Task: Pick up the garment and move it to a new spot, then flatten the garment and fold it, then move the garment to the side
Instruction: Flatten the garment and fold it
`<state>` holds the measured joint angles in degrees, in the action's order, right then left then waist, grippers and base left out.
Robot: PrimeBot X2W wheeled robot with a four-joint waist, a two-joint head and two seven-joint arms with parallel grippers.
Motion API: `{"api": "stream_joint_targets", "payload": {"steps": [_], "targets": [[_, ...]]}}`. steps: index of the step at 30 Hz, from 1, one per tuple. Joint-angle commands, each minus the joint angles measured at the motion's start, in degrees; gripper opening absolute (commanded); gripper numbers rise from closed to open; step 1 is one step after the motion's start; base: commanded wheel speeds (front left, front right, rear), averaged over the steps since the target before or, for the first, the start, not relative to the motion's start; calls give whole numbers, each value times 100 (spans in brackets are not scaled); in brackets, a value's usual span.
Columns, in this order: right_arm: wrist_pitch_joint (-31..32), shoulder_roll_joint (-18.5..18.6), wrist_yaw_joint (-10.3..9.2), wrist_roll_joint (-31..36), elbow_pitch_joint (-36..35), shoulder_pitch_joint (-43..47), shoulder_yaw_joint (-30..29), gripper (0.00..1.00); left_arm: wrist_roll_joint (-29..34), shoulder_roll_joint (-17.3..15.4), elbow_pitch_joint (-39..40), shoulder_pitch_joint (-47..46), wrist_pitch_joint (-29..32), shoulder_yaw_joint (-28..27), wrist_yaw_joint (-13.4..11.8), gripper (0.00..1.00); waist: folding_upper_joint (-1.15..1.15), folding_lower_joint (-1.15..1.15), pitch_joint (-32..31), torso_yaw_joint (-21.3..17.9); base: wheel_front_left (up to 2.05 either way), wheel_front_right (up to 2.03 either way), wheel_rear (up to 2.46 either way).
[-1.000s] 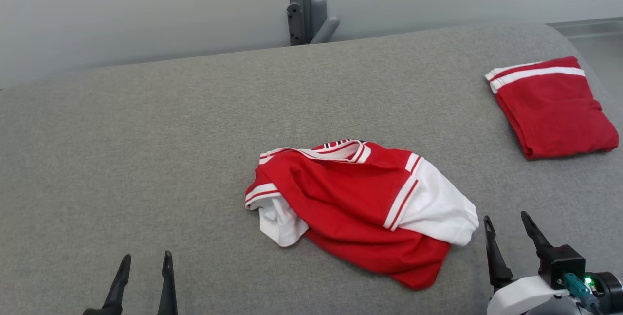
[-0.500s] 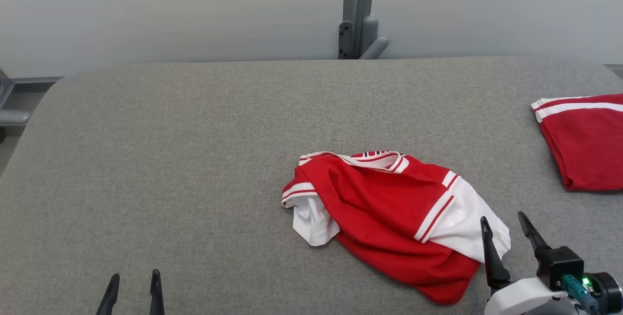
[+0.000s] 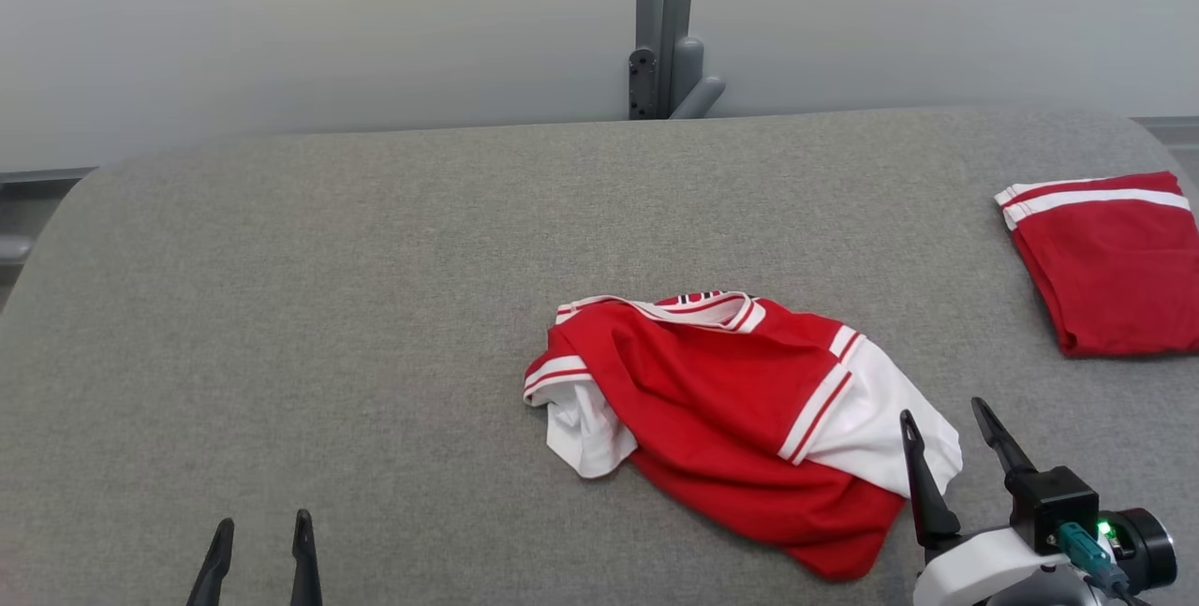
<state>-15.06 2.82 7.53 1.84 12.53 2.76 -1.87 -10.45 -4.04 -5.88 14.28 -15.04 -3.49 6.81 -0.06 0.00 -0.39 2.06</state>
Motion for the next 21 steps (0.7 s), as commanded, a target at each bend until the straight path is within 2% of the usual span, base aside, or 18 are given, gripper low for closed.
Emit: {"api": "stream_joint_targets", "payload": {"steps": [1, 3, 6, 9, 10, 15, 19, 21], "targets": [[-16, 15, -10, 59, -39, -90, 50, 100, 56, 36, 44, -235, -17, 81, 32, 100, 6, 0, 31, -192, 0, 0, 0], [-16, 16, -10, 60, -58, -134, 88, 100, 84, 35, -5, -414, -17, 281, 47, 100, 6, 0, 64, -367, 0, 0, 0], [-16, 16, -10, 60, -78, -193, 155, 100, 152, -141, -103, -852, -17, 712, 59, 100, 6, 0, 133, -673, 0, 0, 0], [-16, 12, -10, 5, -136, -256, 146, 100, 88, -315, -98, -1541, 202, 1381, 68, 100, 6, 0, 335, -946, 0, 0, 0], [-16, 12, -10, 5, -136, -256, 146, 100, 88, -315, -98, -1541, 202, 1381, 68, 100, 6, 0, 335, -946, 0, 0, 0], [-16, 9, -9, -160, -192, -405, 126, 100, -317, -625, -112, -2773, 962, 2607, 66, 100, 6, 0, 802, -1337, 0, 0, 0], [-16, 12, -10, -354, -238, -511, 85, 100, -591, -683, -393, -3664, 1591, 3460, 66, 100, 6, 0, 1148, -1611, 0, 0, 0], [-16, 8, -10, -428, -246, -581, 110, 100, -722, -695, -612, -4025, 1853, 3696, 65, 100, 6, 0, 1295, -1752, 0, 0, 0]]}}
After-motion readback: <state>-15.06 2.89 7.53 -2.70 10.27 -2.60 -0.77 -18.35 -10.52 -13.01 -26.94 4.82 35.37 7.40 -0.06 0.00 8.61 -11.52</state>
